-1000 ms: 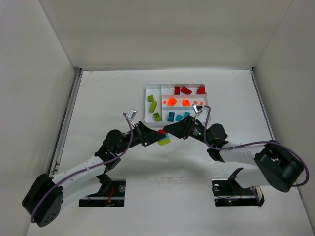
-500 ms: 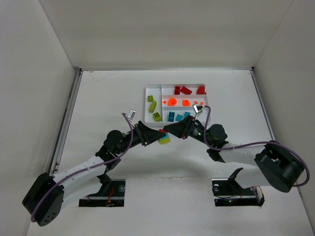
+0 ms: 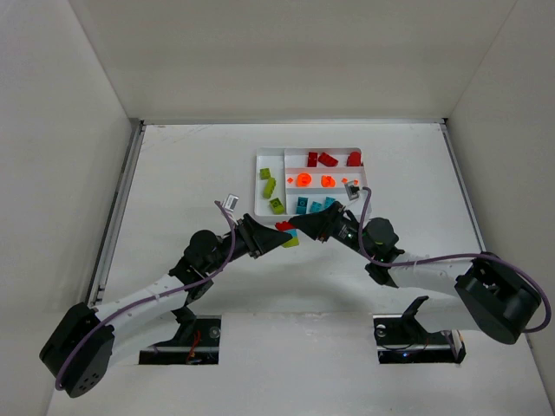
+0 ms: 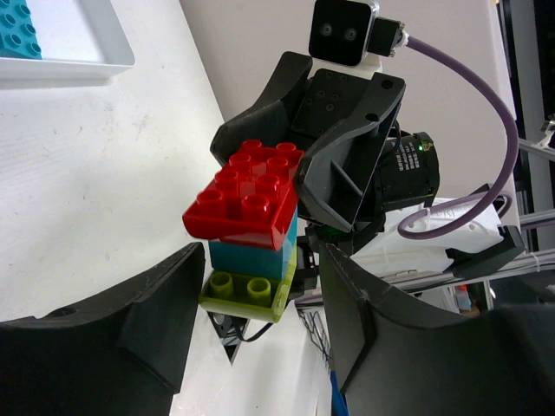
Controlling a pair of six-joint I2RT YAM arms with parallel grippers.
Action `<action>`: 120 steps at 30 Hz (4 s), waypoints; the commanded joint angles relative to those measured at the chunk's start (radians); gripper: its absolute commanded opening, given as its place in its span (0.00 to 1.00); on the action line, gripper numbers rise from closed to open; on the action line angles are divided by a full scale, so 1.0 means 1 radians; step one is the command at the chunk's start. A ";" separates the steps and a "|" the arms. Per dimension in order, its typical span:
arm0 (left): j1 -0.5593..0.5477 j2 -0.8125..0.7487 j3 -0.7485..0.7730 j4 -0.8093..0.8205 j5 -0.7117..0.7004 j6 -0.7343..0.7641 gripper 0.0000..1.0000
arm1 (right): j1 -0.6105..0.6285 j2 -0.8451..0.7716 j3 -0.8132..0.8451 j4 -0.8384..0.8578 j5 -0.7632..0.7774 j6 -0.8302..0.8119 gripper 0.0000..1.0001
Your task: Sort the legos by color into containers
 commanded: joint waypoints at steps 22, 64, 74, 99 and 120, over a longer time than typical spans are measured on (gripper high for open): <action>-0.061 0.023 -0.032 0.127 -0.129 0.026 0.42 | 0.036 0.034 0.039 0.090 0.029 0.011 0.35; -0.142 0.127 -0.034 0.179 -0.125 0.072 0.21 | -0.110 -0.034 0.265 -0.185 0.033 -0.087 0.33; -0.098 0.185 -0.017 0.179 -0.077 0.100 0.21 | -0.185 0.100 0.361 -0.208 0.041 -0.116 0.34; 0.212 0.064 0.023 -0.025 -0.068 0.100 0.23 | -0.366 0.836 1.078 -0.734 0.279 -0.172 0.36; 0.192 0.076 0.054 -0.059 -0.193 0.017 0.23 | -0.291 0.453 0.692 -0.621 0.336 -0.227 0.75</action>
